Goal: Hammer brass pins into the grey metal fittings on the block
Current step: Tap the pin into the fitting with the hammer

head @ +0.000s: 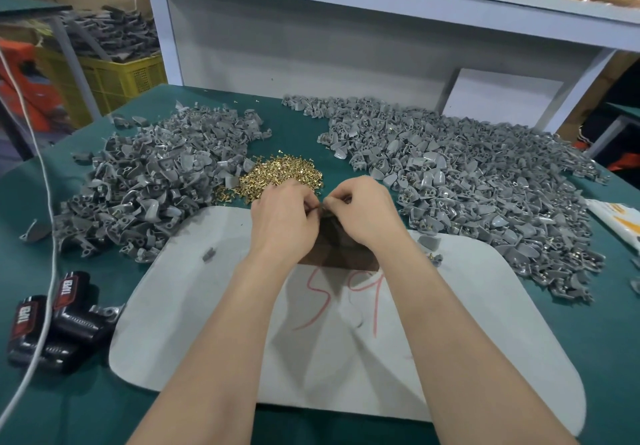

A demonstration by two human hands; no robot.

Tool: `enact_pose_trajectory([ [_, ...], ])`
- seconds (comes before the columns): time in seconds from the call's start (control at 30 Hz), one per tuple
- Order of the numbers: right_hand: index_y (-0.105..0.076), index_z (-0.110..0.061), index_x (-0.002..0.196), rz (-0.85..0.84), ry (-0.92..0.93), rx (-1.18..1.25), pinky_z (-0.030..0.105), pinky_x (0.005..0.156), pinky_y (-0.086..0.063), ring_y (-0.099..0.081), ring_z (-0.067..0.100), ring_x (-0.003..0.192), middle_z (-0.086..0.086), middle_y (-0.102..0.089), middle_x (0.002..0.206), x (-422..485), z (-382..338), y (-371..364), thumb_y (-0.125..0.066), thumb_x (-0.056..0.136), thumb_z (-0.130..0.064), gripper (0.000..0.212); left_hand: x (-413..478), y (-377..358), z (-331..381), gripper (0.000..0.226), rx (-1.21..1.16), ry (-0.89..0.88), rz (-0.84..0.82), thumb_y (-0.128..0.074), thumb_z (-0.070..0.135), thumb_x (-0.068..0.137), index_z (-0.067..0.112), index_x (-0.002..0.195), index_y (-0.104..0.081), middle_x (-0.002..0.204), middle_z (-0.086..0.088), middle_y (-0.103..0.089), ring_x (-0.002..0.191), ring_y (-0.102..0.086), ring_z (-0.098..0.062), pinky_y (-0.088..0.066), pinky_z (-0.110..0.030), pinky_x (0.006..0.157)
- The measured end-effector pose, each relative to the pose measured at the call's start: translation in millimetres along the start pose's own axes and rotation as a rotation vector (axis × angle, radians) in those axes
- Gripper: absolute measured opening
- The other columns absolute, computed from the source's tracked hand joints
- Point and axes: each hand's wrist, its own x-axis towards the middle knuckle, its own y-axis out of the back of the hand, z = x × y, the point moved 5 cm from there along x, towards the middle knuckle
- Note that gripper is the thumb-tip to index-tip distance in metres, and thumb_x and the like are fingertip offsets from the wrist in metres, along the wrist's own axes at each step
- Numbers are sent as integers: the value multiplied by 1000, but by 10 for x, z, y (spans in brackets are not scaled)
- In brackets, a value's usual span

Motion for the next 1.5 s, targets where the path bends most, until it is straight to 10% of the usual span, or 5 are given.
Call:
enact_pose_trajectory([
  [0.67,-58,-3,73,-220,-346,-172,31,63,-45,-56,30,77,11,-58,72,-62,749,166,-48,91,-17,25,0,1,-16,5,-88,-4,-36,-66,20,86,22,83,-69,86,6,-61,94,-61,-21,-50,-41,86],
  [1.0,-52,-5,94,48,-296,161,45,68,-56,-67,28,67,14,-63,83,-38,745,412,-50,95,-21,16,2,10,-32,13,-98,-1,-24,-65,21,86,28,75,-60,85,6,-64,90,-61,-19,-50,-39,83],
  [1.2,-44,-30,136,6,101,60,20,73,-38,-52,12,76,-17,-57,87,-283,378,455,-53,93,-20,45,1,11,-48,8,-100,27,-7,-67,22,84,26,78,-62,85,5,-65,92,-60,-22,-49,-40,83],
  [1.37,-47,-32,137,381,235,213,-7,80,-29,-48,-7,102,-28,-55,113,-494,187,610,-53,95,-17,46,6,4,-66,11,-132,36,-1,-68,20,83,23,73,-65,74,3,-64,89,-62,-26,-50,-39,82],
  [1.5,-48,-38,135,104,273,42,-16,74,-16,-37,-9,111,-28,-53,122,-506,141,424,-52,95,-17,46,14,0,-78,9,-156,43,10,-69,17,82,19,74,-68,70,2,-62,86,-63,-28,-51,-39,81],
])
